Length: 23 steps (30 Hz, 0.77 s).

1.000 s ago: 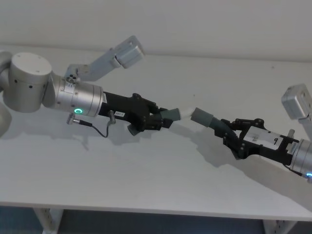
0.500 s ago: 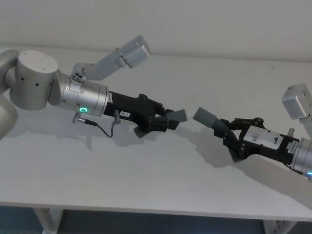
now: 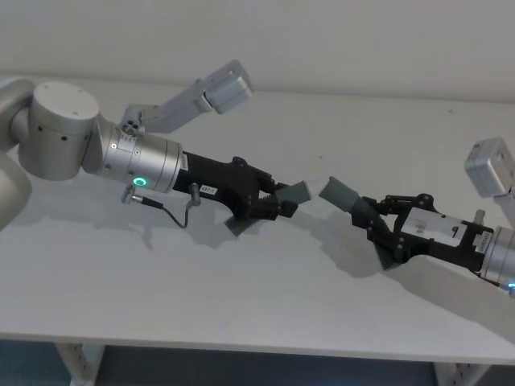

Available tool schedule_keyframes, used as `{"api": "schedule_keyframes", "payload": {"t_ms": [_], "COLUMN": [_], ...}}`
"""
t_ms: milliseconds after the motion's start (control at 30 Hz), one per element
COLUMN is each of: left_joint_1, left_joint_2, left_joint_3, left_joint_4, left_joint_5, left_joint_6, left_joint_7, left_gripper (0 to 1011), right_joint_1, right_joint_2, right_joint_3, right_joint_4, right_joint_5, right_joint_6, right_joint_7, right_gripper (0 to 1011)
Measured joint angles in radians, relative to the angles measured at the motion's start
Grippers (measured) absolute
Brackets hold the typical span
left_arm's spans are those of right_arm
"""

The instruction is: Use both hands to pick up one end of the pipe from the table, align the ends, and insert them.

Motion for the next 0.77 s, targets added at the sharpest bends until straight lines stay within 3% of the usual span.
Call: {"api": "schedule_keyframes", "payload": {"t_ms": [767], "left_joint_1": [-0.005], "left_joint_2": [0.002], "left_joint_3": [0.007], "left_joint_4": [-0.002], "left_joint_5": [-0.002], "left_joint_6": [0.002], "left_joint_7": [-0.002], "left_gripper": [353], "right_joint_1": [0.004], "right_joint_2": [0.003], "right_joint_3": [-0.005], "right_joint_4": [0.0], "right_joint_5": [0.0], "right_joint_6": [-0.005], "right_joint_7": [0.005], "right_gripper": [255]}}
